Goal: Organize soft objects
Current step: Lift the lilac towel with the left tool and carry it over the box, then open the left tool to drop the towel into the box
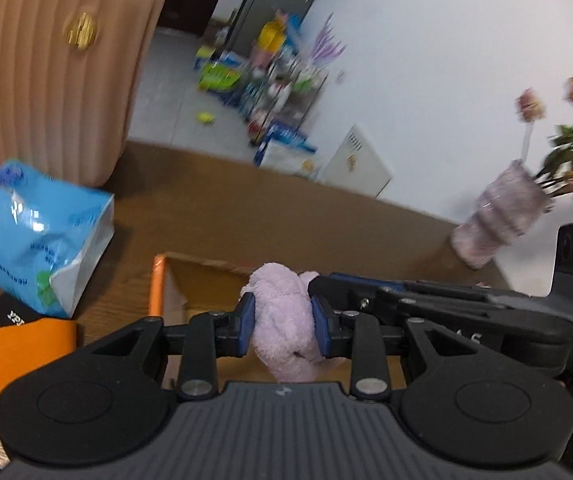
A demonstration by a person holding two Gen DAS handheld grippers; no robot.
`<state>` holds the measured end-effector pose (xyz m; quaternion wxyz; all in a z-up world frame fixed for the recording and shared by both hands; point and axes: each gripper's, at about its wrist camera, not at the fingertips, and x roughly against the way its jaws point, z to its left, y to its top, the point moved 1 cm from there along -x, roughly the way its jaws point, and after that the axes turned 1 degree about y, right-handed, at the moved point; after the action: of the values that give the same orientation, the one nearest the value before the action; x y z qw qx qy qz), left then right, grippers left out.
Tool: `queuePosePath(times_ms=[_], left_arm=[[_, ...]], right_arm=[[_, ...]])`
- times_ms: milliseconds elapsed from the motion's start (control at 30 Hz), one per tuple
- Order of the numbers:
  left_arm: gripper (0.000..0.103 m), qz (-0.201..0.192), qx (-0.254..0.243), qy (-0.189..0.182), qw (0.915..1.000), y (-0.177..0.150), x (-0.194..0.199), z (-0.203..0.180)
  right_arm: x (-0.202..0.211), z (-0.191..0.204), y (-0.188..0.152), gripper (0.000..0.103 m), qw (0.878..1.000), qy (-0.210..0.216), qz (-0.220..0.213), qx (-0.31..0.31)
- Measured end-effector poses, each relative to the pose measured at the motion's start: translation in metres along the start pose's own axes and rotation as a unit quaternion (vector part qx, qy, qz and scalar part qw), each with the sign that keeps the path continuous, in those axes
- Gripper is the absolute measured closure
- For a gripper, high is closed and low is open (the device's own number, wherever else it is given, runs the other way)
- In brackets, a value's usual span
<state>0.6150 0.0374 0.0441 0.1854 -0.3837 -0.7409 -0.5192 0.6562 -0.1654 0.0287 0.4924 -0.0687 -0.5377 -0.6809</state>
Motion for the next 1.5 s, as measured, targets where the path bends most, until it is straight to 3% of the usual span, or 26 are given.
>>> queuePosePath(times_ms=[133, 233, 400, 467, 567, 667, 833, 900, 1000, 1200, 1333, 1500], left_arm=[[0.072, 0.021, -0.008, 0.035, 0.9991, -0.004, -0.027, 0.014], [0.068, 0.004, -0.036, 0.057, 0.9977, -0.008, -0.03, 0.012], [0.055, 0.007, -0.052, 0.057, 0.997, -0.007, -0.03, 0.008], [0.044, 0.001, -0.063, 0.066, 0.9958, -0.007, -0.026, 0.003], [0.038, -0.011, -0.072, 0.074, 0.9946, -0.007, -0.013, -0.004], [0.038, -0.019, -0.078, 0.077, 0.9938, -0.005, 0.005, -0.014], [0.034, -0.048, -0.089, 0.077, 0.9919, -0.009, 0.061, -0.034], [0.03, -0.064, -0.092, 0.071, 0.9912, -0.013, 0.088, -0.043], [0.025, -0.086, -0.114, 0.067, 0.9875, -0.028, 0.132, -0.059], [0.02, -0.122, -0.132, 0.067, 0.9814, -0.066, 0.206, -0.082], [0.014, -0.146, -0.147, 0.06, 0.9764, -0.107, 0.249, -0.097], [0.011, -0.171, -0.157, 0.045, 0.9717, -0.166, 0.291, -0.106]], right_arm=[[-0.034, -0.015, -0.012, 0.088, 0.999, 0.001, 0.028, -0.023], [-0.048, -0.019, -0.019, 0.088, 0.999, -0.008, 0.038, -0.028], [-0.049, -0.029, -0.023, 0.085, 0.999, -0.017, 0.038, -0.035], [-0.044, -0.03, -0.02, 0.085, 0.999, -0.022, 0.034, -0.033], [-0.028, -0.026, -0.014, 0.083, 0.999, -0.029, 0.022, -0.027], [-0.004, -0.022, -0.011, 0.075, 0.999, -0.033, 0.003, -0.027], [0.048, -0.005, -0.012, 0.075, 0.999, -0.047, -0.018, -0.013], [0.076, 0.003, -0.017, 0.063, 0.998, -0.05, -0.037, -0.004], [0.124, 0.015, -0.031, 0.057, 0.996, -0.057, -0.062, 0.011], [0.216, 0.032, -0.067, 0.044, 0.991, -0.077, -0.105, 0.031], [0.275, 0.041, -0.103, 0.039, 0.987, -0.073, -0.134, 0.041], [0.333, 0.058, -0.153, 0.021, 0.977, -0.099, -0.176, 0.07]])
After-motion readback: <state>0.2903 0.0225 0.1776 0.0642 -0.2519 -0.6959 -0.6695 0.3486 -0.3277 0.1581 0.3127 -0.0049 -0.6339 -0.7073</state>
